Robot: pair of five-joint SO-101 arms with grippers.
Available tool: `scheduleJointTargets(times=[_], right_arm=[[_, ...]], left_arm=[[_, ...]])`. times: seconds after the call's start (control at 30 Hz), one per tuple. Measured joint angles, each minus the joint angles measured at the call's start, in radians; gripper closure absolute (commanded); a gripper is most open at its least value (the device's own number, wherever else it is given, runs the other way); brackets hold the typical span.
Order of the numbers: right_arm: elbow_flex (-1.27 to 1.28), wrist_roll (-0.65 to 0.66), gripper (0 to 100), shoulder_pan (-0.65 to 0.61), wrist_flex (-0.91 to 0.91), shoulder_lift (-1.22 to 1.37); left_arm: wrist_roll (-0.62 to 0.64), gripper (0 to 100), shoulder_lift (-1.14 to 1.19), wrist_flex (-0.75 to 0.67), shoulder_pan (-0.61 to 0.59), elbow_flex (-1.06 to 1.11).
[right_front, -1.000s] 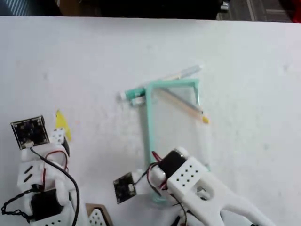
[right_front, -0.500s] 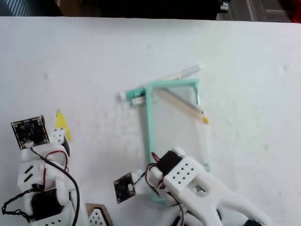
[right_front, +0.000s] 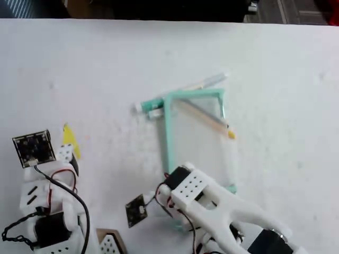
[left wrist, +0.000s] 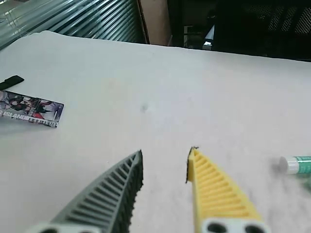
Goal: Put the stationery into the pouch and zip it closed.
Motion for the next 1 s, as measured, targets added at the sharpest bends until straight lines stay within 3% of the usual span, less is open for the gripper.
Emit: scheduleJointTargets(times=[0.33,0.63,1.0], right_arm=[[-0.419,0.000,98.2,0.002,0.292,-0.064],[-0.810,-0.115,98.2,0.008,0.307,-0.287],[-1.323,-0.327,98.2,0.204,0.184,-0.235]], left_arm=[[0.000,83,0.000,0.000,0.000,0.000],[0.000,83,0.000,0.000,-0.008,-0.002],[0.000,83,0.000,0.000,-0.008,-0.002]])
